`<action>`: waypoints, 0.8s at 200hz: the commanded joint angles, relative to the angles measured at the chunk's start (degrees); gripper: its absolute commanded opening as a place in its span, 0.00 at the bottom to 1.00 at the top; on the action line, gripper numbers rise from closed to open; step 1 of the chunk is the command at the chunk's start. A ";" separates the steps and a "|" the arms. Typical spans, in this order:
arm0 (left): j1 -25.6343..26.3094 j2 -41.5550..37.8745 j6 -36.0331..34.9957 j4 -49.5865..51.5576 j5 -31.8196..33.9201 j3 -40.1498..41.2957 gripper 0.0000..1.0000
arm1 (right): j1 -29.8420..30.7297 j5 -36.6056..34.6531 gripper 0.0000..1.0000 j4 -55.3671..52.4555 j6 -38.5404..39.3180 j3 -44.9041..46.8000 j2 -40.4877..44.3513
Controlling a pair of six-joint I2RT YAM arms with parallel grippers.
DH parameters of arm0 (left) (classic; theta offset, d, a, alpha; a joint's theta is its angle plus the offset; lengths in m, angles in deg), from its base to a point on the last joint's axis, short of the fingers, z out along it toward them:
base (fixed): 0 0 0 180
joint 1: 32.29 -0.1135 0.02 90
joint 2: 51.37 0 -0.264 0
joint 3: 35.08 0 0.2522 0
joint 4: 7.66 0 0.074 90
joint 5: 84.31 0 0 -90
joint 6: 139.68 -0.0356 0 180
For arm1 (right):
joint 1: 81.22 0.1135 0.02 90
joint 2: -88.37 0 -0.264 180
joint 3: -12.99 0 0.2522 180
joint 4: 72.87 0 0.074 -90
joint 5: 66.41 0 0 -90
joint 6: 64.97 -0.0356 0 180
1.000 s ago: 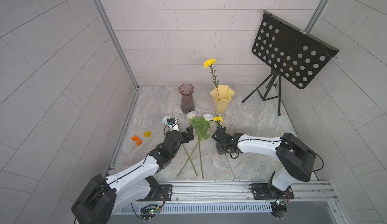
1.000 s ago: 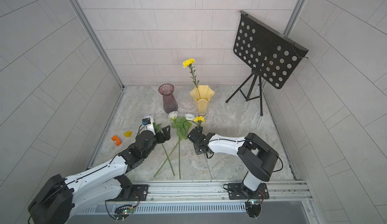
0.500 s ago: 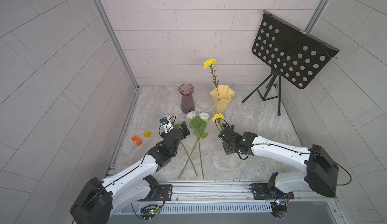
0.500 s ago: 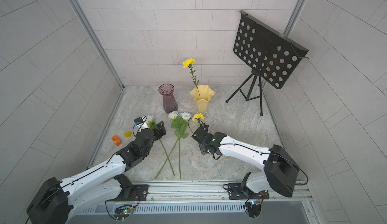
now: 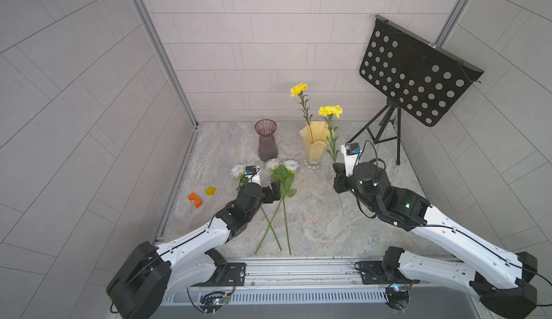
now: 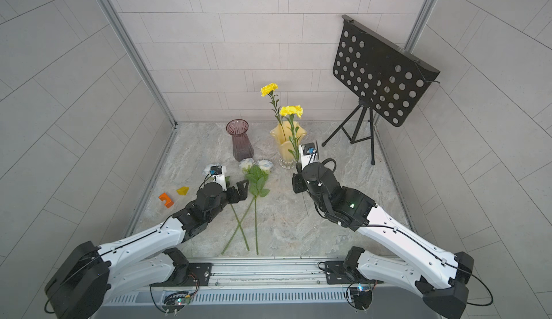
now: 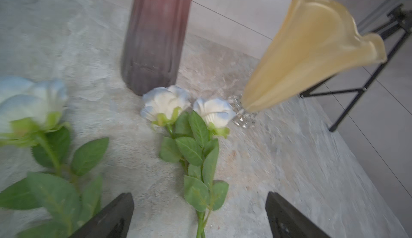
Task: Arrange the flowers in different vases according to their colors
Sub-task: Pick up the flower at the center of the board, then insert the flower into the vase.
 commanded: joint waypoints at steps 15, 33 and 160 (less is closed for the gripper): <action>3.47 3.96 -8.47 -3.78 -10.24 -4.29 1.00 | -5.65 -9.63 0.00 16.37 3.45 -6.25 -6.22; 6.09 4.43 -11.32 -3.41 -8.88 -5.01 1.00 | -9.27 -10.44 0.00 22.75 3.06 -8.80 -10.30; 7.49 -0.94 -12.46 -2.45 1.85 -2.45 1.00 | -20.65 -2.21 0.00 38.63 8.53 -28.12 -41.37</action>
